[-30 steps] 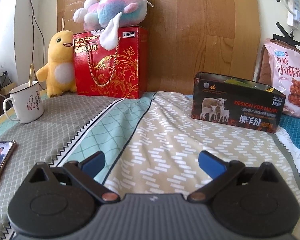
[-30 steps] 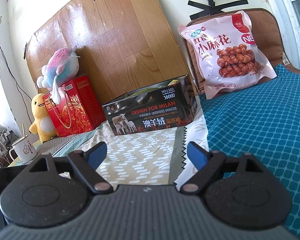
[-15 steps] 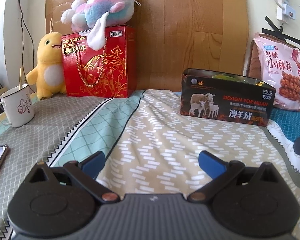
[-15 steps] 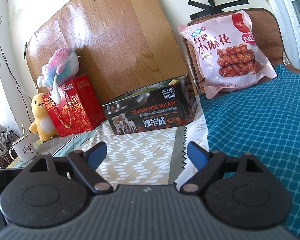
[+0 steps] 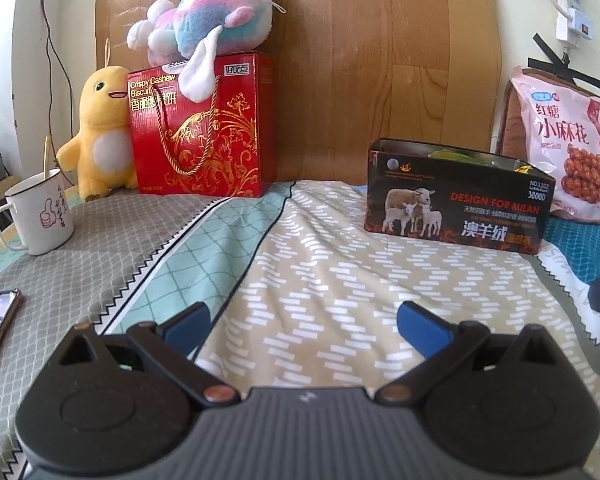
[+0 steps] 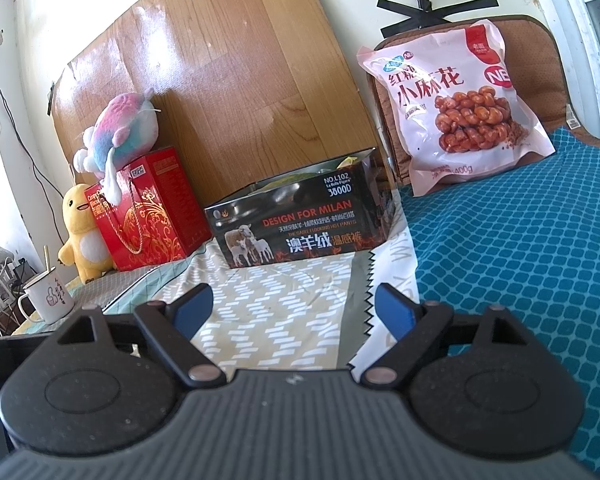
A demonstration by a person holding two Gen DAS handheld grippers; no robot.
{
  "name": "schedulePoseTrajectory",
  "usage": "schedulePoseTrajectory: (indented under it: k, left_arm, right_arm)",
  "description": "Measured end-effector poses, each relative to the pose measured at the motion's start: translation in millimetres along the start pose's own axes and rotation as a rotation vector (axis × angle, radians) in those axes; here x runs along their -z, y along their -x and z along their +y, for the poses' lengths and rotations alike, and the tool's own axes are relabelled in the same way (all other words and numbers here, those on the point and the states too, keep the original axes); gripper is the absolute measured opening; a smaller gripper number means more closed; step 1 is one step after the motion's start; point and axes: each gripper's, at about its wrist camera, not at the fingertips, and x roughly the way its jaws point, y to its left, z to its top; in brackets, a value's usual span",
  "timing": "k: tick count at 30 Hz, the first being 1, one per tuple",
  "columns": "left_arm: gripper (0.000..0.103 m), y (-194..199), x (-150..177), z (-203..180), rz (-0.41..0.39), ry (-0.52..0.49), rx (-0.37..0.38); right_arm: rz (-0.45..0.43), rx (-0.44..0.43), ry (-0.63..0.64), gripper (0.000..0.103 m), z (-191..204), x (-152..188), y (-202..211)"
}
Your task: Organize snacks
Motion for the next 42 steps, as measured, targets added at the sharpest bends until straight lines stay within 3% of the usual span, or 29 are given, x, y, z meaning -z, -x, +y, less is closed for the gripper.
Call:
schedulePoseTrajectory:
  k: [18, 42]
  left_arm:
    - [0.103, 2, -1, 2, -0.005, 0.016, 0.021]
    - [0.103, 0, 2, -8, 0.016, -0.05, 0.032]
  right_arm:
    - [-0.001, 0.0, -0.001, 0.091, 0, 0, 0]
    - [0.001, -0.001, 0.0, 0.092, 0, 0, 0]
